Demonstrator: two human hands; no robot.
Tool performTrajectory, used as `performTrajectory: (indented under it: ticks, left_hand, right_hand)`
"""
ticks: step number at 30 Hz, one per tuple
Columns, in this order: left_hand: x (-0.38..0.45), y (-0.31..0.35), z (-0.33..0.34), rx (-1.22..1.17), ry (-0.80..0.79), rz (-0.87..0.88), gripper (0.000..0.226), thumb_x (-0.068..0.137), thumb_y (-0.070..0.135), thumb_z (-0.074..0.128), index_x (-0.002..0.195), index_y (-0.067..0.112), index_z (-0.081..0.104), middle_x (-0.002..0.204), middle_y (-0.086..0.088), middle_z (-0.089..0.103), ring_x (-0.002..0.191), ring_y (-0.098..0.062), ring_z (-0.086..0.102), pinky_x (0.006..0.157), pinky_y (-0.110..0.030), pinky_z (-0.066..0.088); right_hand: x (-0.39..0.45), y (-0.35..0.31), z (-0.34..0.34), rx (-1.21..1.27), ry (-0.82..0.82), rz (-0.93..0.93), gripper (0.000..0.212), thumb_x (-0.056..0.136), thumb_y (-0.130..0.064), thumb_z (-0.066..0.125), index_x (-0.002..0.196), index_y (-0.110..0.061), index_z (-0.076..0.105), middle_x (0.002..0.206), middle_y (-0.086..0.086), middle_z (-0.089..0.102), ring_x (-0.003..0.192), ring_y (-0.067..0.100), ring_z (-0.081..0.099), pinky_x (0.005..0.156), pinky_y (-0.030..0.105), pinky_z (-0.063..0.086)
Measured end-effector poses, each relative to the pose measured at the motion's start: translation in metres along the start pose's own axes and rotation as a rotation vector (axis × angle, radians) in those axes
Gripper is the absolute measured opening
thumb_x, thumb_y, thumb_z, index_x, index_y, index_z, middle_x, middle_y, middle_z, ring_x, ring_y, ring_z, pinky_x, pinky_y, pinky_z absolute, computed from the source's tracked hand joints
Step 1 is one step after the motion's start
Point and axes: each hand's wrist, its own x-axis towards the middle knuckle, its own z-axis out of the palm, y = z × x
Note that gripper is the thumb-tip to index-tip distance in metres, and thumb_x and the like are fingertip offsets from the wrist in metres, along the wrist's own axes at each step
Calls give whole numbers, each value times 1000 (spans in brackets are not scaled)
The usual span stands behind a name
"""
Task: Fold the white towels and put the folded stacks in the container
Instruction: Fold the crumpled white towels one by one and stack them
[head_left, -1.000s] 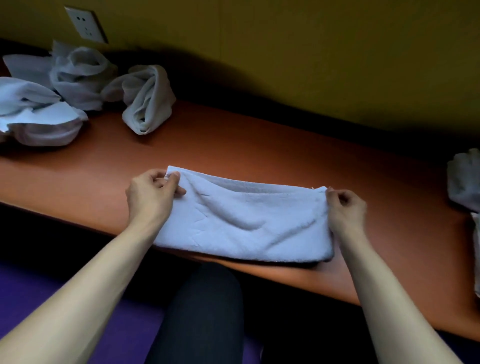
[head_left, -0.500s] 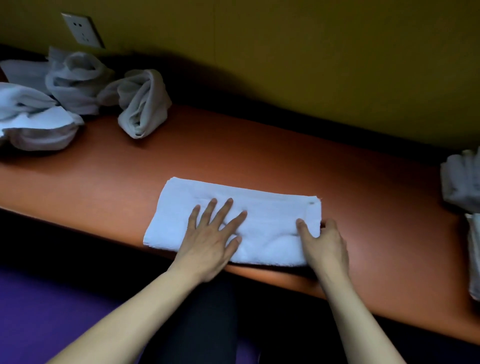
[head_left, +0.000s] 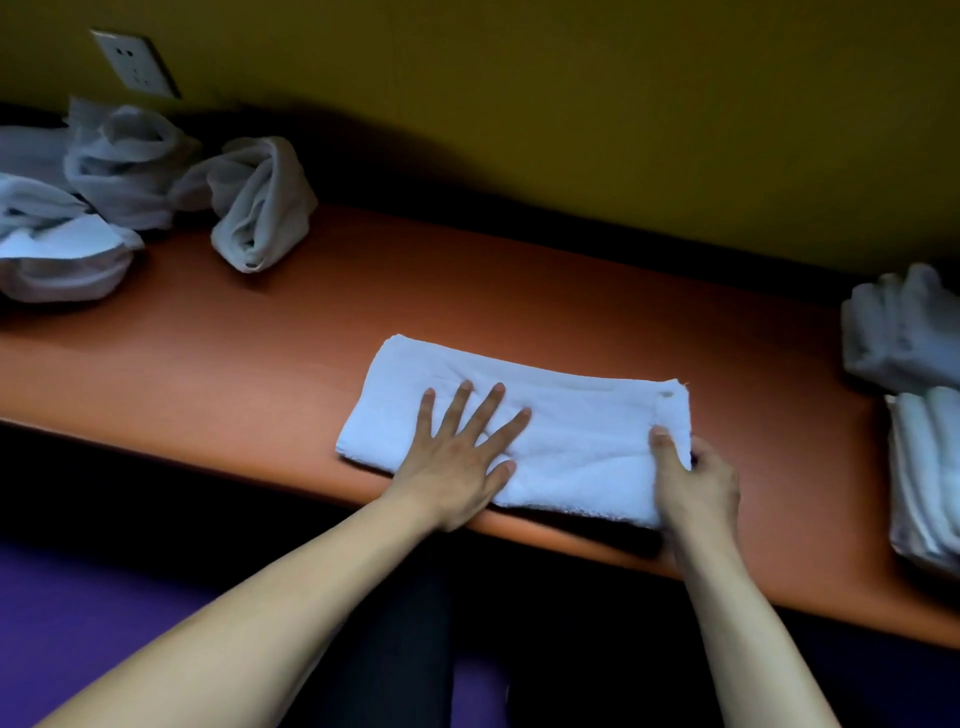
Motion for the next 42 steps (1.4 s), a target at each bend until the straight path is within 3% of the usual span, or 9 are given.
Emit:
performTrajectory:
  ticks: [7,10,14,20,27,31,34,38,42]
  left_hand:
    - [3,8,-2,-184,104,-3,62,103,52,24,157,43,-4,167,7,-13,154,-22,-13,122,-50,-8]
    - [-13,-18,-5,-251,293,-197,63,97,50,26,158,38,17,167,-1,15,152,-29,14,122,-45,10]
    - [-42,-59,5,-421,419,-414,54,93,33,56,145,23,47,146,-5,46,128,-32,43,109,-41,32]
    - [-55,-76,12,-772,504,-393,37,99,18,51,135,22,54,135,7,57,123,-20,45,99,-21,29]
    - [-60,-88,2,-1160,482,-490,40,98,44,32,132,35,53,127,10,66,125,-13,55,110,-36,40]
    - [-62,-84,-10,-1017,510,-472,38,103,39,37,139,34,48,137,8,55,126,-15,51,109,-34,39]
    - [-63,-70,-21,-844,511,-313,46,97,50,36,142,42,46,141,8,45,130,-19,44,111,-39,38]
    - [-58,-50,-11,-649,352,-306,35,97,36,52,132,42,57,155,-1,30,137,-25,37,112,-37,34]
    - [-70,-59,6,-685,420,-272,21,92,13,60,109,24,61,148,-1,42,137,-20,44,103,-27,37]
  right_hand:
    - [-1,-34,-20,98,-74,-85,39,85,-39,61,80,-1,60,68,2,55,65,19,48,61,32,36]
    - [-6,-65,-8,122,-189,-92,35,74,-38,60,81,-4,65,70,11,62,67,21,54,64,35,42]
    - [-20,-108,31,170,-306,-78,11,81,-20,67,79,-10,71,72,9,66,68,20,60,66,37,49]
    - [-53,-144,111,-9,-379,-225,9,81,-28,70,76,-22,66,73,-6,68,74,17,66,70,29,50]
    - [-89,-126,165,-245,-577,-200,26,90,-38,60,111,-22,63,105,-3,67,99,18,62,80,28,42]
    - [-85,-105,142,3,-301,-317,18,93,-17,54,104,-23,66,106,-6,64,95,11,59,88,29,46]
    - [-77,-74,116,-93,-114,-470,25,90,-21,52,111,-23,65,111,-3,62,104,20,57,94,39,45]
    - [-83,-29,98,-405,-272,-601,52,91,-48,43,138,-29,55,146,-1,50,132,23,46,109,40,34]
    - [-91,-8,101,-509,-316,-697,57,97,-50,42,149,-29,44,159,2,36,144,23,35,115,41,30]
